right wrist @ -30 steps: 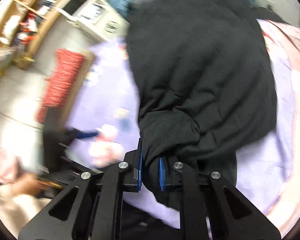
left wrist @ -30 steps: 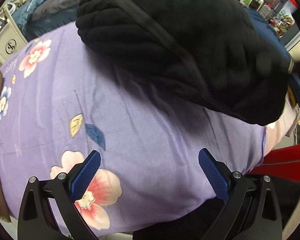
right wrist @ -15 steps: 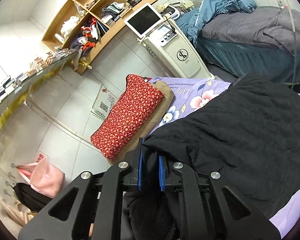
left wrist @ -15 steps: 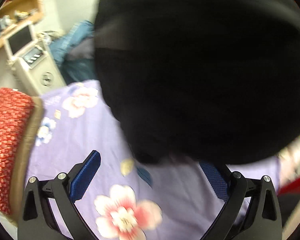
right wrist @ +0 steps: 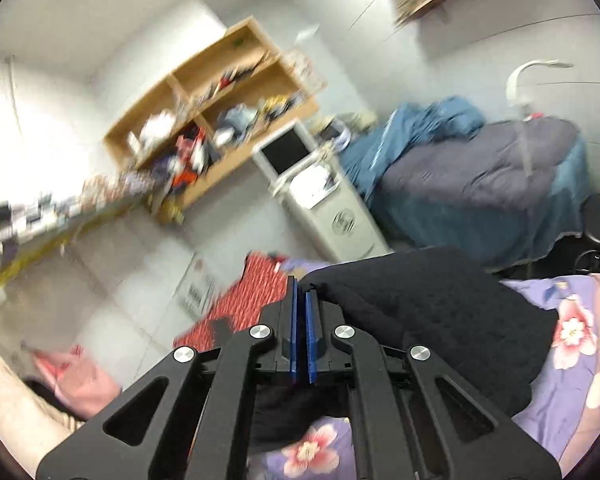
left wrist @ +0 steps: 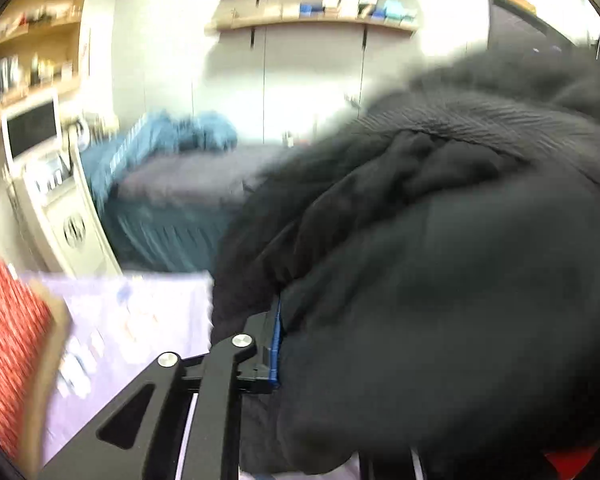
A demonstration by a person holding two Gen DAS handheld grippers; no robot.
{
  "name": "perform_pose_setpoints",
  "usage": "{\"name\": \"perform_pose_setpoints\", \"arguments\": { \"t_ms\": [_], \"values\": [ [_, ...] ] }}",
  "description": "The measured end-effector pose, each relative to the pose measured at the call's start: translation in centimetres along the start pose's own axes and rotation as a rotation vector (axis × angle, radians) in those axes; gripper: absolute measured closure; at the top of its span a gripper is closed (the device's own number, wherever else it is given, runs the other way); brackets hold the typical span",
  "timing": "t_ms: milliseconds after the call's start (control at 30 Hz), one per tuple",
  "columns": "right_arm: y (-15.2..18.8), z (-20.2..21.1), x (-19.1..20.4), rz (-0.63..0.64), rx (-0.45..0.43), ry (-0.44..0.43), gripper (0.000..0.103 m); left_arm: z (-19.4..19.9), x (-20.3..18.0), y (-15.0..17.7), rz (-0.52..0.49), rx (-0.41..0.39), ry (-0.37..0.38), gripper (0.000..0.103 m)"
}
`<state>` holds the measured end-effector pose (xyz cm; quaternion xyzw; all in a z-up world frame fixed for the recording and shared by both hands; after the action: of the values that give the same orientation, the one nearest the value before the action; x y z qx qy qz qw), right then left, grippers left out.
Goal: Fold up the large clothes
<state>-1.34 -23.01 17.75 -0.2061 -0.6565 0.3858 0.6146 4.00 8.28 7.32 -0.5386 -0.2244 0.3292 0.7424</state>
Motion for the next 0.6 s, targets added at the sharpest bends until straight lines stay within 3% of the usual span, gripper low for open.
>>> {"name": "perform_pose_setpoints", "arguments": {
  "t_ms": [67, 133, 200, 233, 333, 367, 433, 500, 600],
  "values": [
    [-0.3, 1.1, -1.8, -0.032, -0.031, 0.049, 0.087, 0.2, 1.0, -2.2, 0.040, -0.026, 0.024, 0.093],
    [1.0, 1.2, -2.9, 0.032, 0.024, 0.141, 0.072, -0.8, 1.7, -3.3, 0.061, -0.017, 0.051, 0.093],
    [3.1, 0.9, -3.1, 0.114, 0.088, 0.279, 0.023, -2.0, 1.2, -3.0, -0.007, -0.003, 0.028, 0.093],
    [4.2, 1.4, -3.2, 0.119, 0.077, 0.324, 0.018, -3.2, 1.1, -2.1, -0.035, 0.027, 0.015, 0.093],
    [5.6, 4.9, -5.1, -0.048, -0.030, 0.308, 0.018, -4.9, 1.9, -1.0, 0.043, 0.096, 0.010, 0.093],
    [5.7, 6.0, -5.9, -0.090, -0.059, 0.347, 0.016, -5.5, 2.6, -0.9, 0.056, 0.113, -0.007, 0.093],
    [6.6, 8.0, -6.9, -0.008, -0.078, 0.523, 0.005, -6.2, 3.1, -0.1, 0.070, 0.143, -0.042, 0.093],
    [8.3, 7.5, -7.5, 0.104, 0.054, 0.574, 0.005, -5.8, 3.1, 0.1, 0.081, 0.150, -0.037, 0.093],
    [13.0, 4.5, -7.7, 0.196, 0.291, 0.536, 0.005, -5.3, 2.2, -0.4, 0.037, 0.149, -0.023, 0.093]
  ]
}}
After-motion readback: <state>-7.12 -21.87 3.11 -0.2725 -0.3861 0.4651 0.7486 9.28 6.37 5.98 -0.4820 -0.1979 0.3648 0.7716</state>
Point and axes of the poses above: each gripper's, at about its wrist camera, not at the fingertips, and z roughly against the way its jaws point, x to its left, y to its underside, the point moved 1 cm from there along -z, roughly the way its jaws point, and after that the axes turned 14 degrees about -x, right-handed, at the moved point
